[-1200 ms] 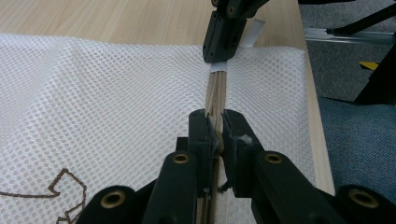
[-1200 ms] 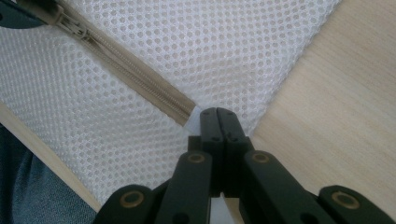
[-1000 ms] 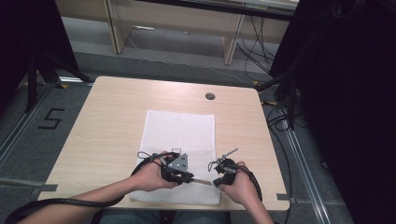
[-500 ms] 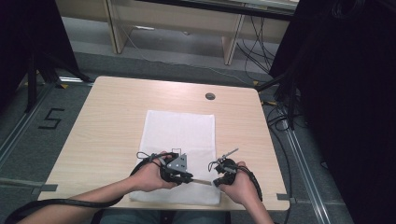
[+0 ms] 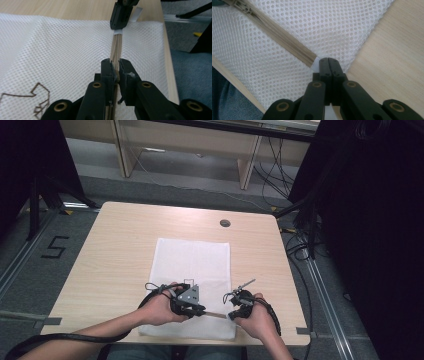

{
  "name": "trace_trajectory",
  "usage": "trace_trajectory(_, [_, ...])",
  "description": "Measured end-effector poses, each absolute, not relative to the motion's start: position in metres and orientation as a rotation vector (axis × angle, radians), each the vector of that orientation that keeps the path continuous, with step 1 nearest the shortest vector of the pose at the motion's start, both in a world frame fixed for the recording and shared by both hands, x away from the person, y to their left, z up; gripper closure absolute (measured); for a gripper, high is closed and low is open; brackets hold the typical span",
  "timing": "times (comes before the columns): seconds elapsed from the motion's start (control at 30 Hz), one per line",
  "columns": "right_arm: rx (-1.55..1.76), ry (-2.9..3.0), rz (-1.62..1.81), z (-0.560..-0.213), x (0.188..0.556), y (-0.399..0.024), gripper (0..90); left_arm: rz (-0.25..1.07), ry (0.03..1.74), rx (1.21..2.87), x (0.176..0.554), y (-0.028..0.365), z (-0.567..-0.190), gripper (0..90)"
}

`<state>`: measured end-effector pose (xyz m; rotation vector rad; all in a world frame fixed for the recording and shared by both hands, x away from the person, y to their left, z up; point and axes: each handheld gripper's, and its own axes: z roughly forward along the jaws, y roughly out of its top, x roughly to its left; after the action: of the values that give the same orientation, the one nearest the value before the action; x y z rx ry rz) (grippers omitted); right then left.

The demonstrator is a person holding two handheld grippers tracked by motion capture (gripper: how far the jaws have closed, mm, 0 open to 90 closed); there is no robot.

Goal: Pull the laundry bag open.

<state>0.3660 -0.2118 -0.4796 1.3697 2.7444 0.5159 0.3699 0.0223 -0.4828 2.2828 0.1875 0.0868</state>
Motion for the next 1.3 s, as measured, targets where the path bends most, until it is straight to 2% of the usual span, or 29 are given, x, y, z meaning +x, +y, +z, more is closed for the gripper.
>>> trace_trajectory(1.3, [1.361, 2.745, 0.508, -0.479, 0.367, -0.213, 90.0, 0.088, 0.200, 2.269, 0.369, 0.037, -0.481, 82.1])
